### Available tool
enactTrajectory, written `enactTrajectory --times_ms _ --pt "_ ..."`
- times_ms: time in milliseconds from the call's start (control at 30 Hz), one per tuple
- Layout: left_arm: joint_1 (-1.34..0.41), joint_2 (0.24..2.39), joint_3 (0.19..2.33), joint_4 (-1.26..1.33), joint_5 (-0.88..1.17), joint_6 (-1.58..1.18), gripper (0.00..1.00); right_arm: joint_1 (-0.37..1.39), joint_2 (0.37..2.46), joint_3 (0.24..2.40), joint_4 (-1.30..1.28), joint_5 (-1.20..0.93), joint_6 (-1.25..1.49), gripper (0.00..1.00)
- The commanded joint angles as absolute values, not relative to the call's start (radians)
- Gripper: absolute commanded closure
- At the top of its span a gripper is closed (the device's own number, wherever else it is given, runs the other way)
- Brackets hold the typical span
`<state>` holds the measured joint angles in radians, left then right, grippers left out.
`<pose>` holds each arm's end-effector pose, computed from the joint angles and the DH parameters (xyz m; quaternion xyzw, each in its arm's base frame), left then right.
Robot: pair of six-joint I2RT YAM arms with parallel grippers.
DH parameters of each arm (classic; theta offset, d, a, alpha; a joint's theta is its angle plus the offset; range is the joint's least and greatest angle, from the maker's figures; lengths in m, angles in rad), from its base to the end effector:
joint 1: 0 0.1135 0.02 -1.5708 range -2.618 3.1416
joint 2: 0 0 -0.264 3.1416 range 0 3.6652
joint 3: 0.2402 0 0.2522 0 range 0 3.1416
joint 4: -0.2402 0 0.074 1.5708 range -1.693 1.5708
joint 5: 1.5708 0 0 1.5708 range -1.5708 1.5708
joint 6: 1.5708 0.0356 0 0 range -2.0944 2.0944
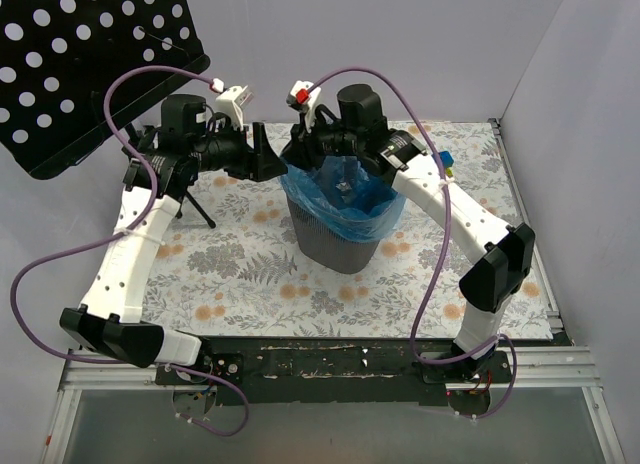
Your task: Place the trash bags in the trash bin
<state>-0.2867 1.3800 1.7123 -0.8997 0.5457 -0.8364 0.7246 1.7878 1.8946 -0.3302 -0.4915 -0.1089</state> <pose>0.2537 -0.0941 0.4532 -0.1044 0.8478 -0.4466 0.2662 0.3009 0.2888 0.4337 -0.4456 0.6317 0.3646 0.5191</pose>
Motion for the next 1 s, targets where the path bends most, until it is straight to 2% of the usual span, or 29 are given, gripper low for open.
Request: enactTrajectory --times_ms 0,167,333,400,467,567,800,867,967 --pt "-0.288 1.367 1.687 -0.842 0.654 -0.844 0.35 0.753 1.832 1.951 -0.301 -0.471 -0.106 0.67" --pt "-0.288 1.427 1.726 -0.838 0.503 -0.844 0.32 0.758 1.836 1.960 -0.284 -0.472 -0.065 0.66" --pt "-0.288 1.474 1.749 -0.857 0.434 -0.810 0.41 0.758 1.829 1.957 -0.272 -0.499 -0.040 0.66" --pt "-0.287 1.476 1.727 -0.854 0.460 -0.801 0.43 0.758 1.821 1.957 -0.273 -0.494 -0.038 0.62" --pt "-0.288 1.454 1.685 -0.828 0.507 -0.810 0.44 0.756 1.819 1.963 -0.284 -0.517 -0.049 0.50" --pt "-0.287 1.421 1.609 -0.757 0.578 -0.825 0.51 0.756 1.818 1.973 -0.298 -0.575 -0.061 0.45" --pt "-0.287 1.434 1.566 -0.713 0.615 -0.856 0.87 0.753 1.822 2.022 -0.322 -0.503 -0.112 0.44" --pt "-0.287 1.437 1.569 -0.704 0.615 -0.854 1.00 0.753 1.825 2.045 -0.339 -0.477 -0.130 0.44" --pt "-0.281 1.427 1.592 -0.706 0.589 -0.868 1.00 0.752 1.806 2.042 -0.367 -0.399 -0.162 0.44"
